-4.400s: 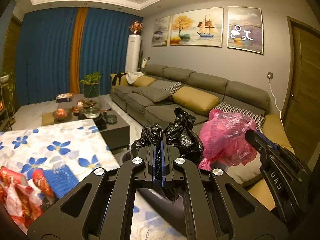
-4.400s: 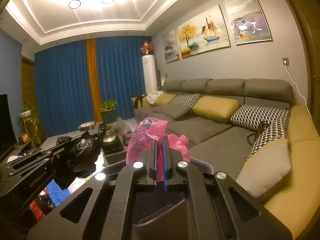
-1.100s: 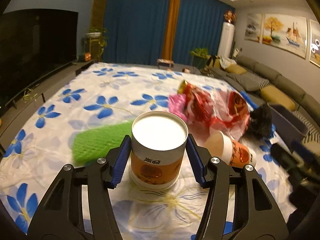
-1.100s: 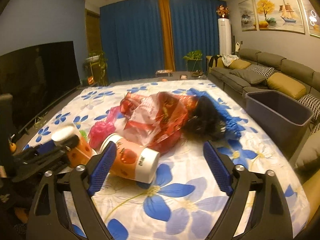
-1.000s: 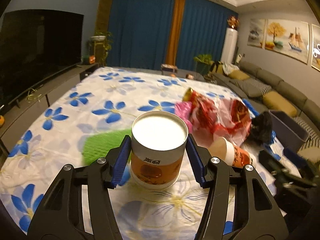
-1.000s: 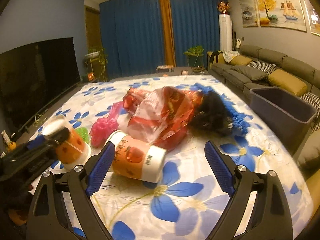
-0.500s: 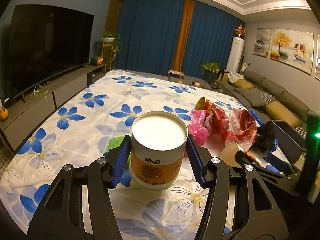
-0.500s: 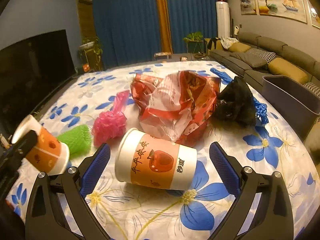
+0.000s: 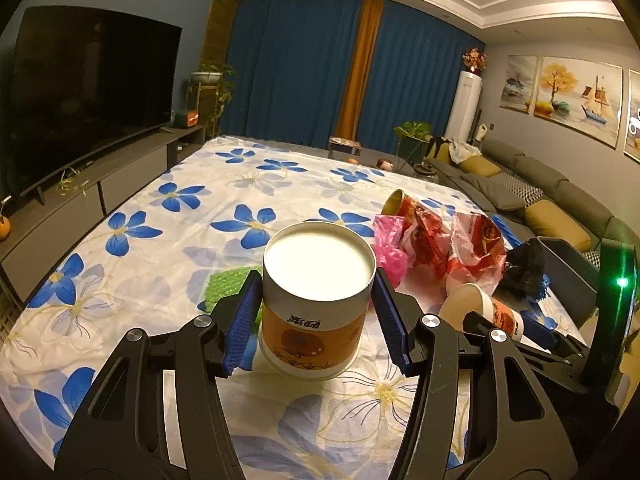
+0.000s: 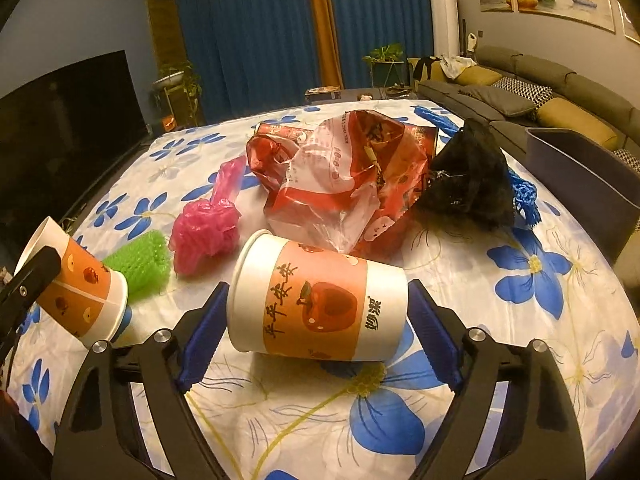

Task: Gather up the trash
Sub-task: 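Carry the canister and cup to the grey bin and release both inside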

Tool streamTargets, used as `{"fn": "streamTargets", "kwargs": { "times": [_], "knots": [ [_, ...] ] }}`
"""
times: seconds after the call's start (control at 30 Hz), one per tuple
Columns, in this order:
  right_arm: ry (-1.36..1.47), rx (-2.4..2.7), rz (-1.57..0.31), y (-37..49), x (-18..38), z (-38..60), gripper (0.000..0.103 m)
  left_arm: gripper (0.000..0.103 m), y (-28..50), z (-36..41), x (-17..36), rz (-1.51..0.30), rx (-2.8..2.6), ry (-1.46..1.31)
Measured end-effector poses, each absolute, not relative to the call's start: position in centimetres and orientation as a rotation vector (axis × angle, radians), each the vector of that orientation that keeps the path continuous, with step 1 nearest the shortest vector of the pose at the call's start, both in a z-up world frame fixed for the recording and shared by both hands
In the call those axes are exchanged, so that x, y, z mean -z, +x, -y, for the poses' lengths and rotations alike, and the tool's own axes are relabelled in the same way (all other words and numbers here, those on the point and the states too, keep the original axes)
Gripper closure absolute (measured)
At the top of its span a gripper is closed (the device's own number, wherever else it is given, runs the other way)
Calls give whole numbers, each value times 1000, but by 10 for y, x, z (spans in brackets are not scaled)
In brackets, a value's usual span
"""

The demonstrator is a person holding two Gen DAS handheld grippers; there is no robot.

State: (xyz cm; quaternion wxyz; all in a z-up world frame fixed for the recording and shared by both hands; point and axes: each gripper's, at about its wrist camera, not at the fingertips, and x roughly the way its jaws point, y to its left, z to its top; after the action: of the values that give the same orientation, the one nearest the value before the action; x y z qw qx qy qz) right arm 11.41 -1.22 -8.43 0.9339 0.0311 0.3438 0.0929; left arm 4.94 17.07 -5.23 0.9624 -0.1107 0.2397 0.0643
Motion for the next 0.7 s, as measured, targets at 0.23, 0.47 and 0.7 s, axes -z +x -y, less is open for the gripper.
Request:
{"fn": "streamTargets", "kwargs": {
  "times": [0.23,0.47,0.7],
  "knots": [
    [67,-203,-661,102,75,23,20,48,49,-163,50,-481,-121,-209],
    [76,-207,-610,89,60,40,20,48,49,-154,46,-475,-106,-195],
    [87,-208,-572,82,50,57,20,48,51,-140,39,-464,-83,-174]
  ]
}}
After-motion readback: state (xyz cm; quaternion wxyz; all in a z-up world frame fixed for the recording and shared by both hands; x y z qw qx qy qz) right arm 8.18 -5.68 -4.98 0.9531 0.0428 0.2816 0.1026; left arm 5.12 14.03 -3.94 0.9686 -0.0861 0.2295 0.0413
